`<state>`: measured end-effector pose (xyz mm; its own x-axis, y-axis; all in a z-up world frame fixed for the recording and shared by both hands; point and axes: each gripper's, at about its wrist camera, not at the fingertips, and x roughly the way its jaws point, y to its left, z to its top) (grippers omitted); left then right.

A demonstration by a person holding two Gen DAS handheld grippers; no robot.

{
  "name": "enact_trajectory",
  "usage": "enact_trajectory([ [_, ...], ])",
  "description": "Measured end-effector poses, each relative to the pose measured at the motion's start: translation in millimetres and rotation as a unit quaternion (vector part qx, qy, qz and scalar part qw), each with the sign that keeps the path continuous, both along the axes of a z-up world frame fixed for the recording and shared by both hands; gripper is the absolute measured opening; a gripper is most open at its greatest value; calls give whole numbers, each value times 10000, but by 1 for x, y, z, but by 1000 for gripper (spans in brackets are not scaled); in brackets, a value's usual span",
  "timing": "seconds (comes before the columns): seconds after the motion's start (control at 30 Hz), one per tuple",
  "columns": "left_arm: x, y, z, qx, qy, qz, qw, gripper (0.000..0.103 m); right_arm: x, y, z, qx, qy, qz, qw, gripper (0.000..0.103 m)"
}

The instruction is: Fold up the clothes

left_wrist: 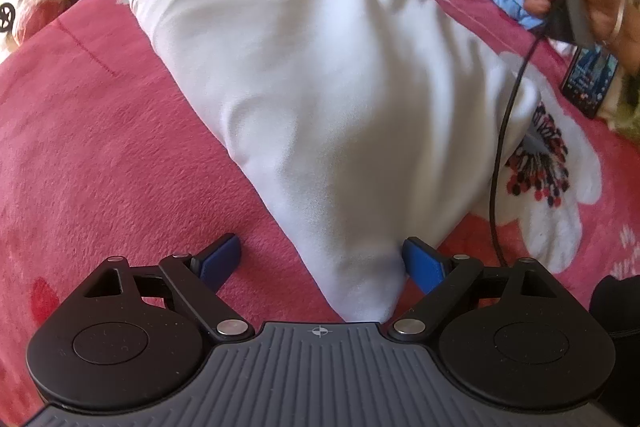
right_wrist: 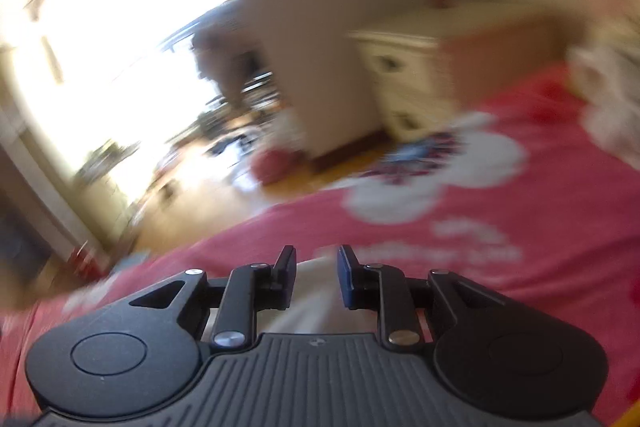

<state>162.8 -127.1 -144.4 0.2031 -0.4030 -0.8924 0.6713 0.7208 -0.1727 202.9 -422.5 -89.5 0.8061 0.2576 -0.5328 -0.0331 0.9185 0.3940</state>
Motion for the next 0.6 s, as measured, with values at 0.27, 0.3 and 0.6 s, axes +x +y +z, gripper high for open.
enact_trajectory([
  [0.27,2,5,1,-127,177,103,9997,89,35,17,-31,-422,814,-612,9939,14],
  [0.3,3,6,1,-139,202,118,9996,89,36,16,-25,-298,791,-761,9935,15],
  [0.6,0,3,-3,-112,188,92,9997,89,94,93,-45,-363,1387,949,9851,7],
])
